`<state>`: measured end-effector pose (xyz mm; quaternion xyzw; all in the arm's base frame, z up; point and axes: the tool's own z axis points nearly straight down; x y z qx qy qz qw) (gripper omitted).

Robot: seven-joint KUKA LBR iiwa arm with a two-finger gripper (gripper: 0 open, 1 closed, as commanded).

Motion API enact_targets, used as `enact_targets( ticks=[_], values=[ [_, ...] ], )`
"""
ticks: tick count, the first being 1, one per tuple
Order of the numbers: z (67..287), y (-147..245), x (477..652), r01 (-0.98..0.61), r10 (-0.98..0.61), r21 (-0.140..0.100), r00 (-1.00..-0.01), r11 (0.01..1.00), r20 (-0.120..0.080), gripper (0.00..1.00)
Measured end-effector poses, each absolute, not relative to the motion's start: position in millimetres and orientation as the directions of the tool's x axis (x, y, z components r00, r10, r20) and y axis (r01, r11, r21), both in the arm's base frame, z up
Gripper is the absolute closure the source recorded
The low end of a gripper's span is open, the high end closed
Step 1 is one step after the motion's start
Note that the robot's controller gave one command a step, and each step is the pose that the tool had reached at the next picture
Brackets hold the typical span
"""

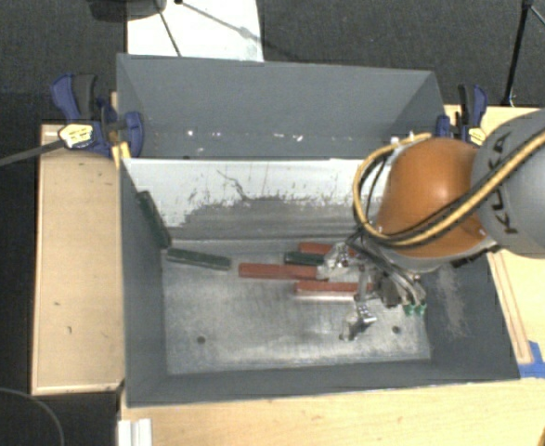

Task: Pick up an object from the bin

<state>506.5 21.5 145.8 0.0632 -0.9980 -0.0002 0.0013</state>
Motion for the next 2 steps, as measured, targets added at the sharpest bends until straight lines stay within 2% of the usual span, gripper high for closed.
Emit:
enact_targets(
  ticks=[1,2],
  values=[
    [81.1,52.0,546.7,-0.152,-0.152,0.002,-0.988,0.988,-0.031,1.00],
    [81.0,52.1,546.5,-0.152,-0.152,0.002,-0.988,0.988,-0.030,1.00]
  ],
)
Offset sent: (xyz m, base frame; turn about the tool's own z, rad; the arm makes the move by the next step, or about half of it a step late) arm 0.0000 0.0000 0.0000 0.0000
